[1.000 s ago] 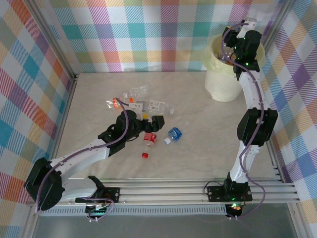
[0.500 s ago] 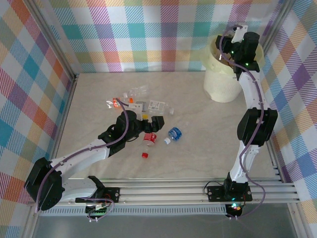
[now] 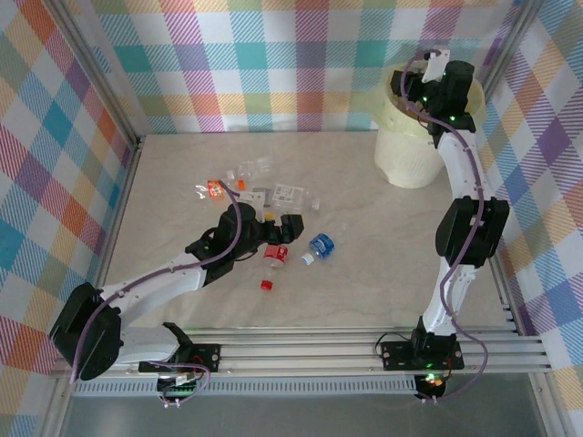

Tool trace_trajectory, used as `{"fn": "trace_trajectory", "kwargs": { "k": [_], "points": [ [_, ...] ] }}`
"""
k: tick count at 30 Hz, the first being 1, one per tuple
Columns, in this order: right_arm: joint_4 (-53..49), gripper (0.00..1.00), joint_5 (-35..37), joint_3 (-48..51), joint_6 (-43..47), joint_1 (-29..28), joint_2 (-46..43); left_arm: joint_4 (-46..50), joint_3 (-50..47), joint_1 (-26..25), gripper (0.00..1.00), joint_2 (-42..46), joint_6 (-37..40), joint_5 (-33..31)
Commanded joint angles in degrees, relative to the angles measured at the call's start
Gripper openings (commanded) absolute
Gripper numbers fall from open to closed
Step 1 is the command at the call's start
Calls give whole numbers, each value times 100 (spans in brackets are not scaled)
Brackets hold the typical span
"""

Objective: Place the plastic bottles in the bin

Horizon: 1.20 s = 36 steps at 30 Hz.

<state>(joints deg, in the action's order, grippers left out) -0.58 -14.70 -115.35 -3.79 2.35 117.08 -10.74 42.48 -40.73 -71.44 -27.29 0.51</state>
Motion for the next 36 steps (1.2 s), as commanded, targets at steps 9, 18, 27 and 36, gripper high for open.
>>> {"fn": "trace_trajectory", "kwargs": {
  "k": [9,18,27,36],
  "points": [
    [-1014,86,-223,-681,33,22,24,-113,190,-16,100,-59,-4,-10],
    [-1778,99,-167,-706,-222,24,-318,180,299,-19,100,-92,-22,-371],
    [-1396,100,-1013,654,-795,3,-1528,972,438,84,100,25,-128,-1325],
    [-695,100,-1999,2661,-1277,-53,-3006,2054,843,690,100,72,-368,-1986]
  ]
}}
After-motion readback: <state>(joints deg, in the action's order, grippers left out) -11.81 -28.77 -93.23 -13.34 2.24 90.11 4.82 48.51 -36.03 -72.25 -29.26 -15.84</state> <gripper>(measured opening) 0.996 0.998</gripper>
